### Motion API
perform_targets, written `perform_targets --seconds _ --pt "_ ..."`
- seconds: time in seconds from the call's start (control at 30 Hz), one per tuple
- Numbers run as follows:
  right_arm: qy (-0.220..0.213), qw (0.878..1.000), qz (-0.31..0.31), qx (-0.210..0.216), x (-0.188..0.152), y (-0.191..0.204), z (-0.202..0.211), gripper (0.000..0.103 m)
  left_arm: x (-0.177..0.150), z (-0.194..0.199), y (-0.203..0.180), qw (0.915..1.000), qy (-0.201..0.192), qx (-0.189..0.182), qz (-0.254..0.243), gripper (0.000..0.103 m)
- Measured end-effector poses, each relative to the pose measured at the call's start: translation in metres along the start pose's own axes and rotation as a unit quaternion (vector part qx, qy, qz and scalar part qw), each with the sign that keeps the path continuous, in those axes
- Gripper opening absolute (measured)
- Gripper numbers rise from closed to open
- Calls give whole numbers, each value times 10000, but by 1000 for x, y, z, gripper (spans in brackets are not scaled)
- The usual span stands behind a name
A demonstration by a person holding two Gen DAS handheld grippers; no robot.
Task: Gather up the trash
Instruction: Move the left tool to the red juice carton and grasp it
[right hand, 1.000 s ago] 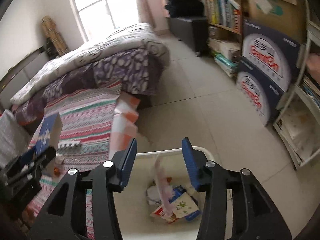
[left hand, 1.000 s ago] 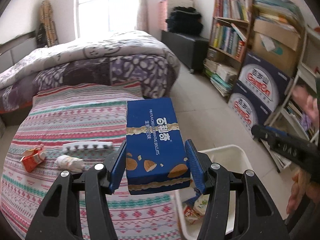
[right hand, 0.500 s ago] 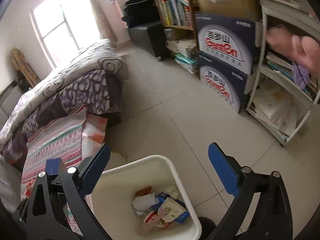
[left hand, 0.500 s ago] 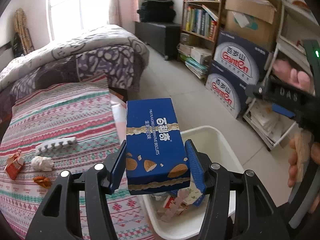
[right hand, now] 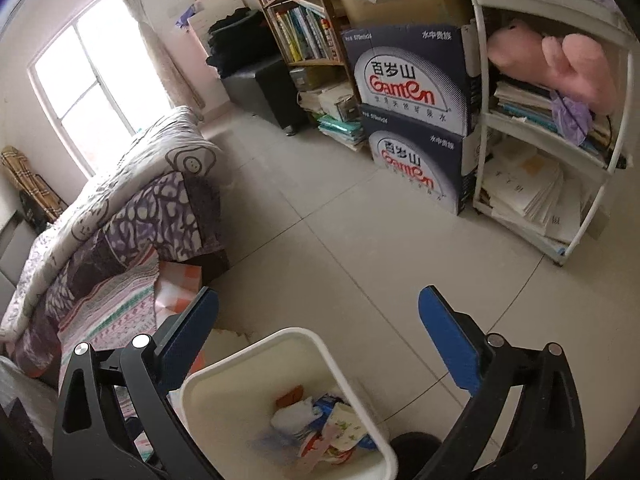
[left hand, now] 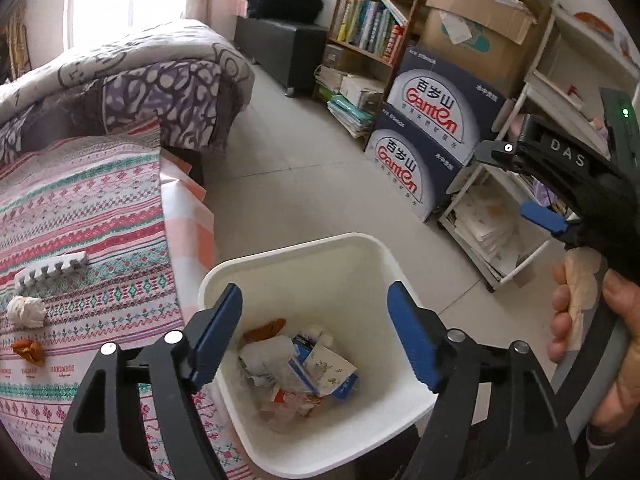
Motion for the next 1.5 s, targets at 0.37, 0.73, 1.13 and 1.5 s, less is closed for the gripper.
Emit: perform_targets --seconds 0.37,0.73,1.13,1.5 --pt "333 9981 453 251 -34 50 -6 96 -10 17 49 9972 90 658 353 78" --pt "794 9893 1040 647 -90 116 -10 96 -51 48 151 9758 632 1819 1038 81" --pt "1550 9685 1771 810 -155 163 -26 96 -118 77 298 9247 2126 3156 138 81" --pt "2302 9227 2803 1309 -237 215 -37 96 -179 58 387 8984 2991 3189 -408 86"
Point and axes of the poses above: each gripper's, at about its wrist camera, not at the fingertips, and z roughly against the way its jaws point, y to its left, x to its top, the point moved 7 cm from there along -z, roughly the way its jaws point, and after that the axes turned 14 degrees about -z, right-handed, at the moved point
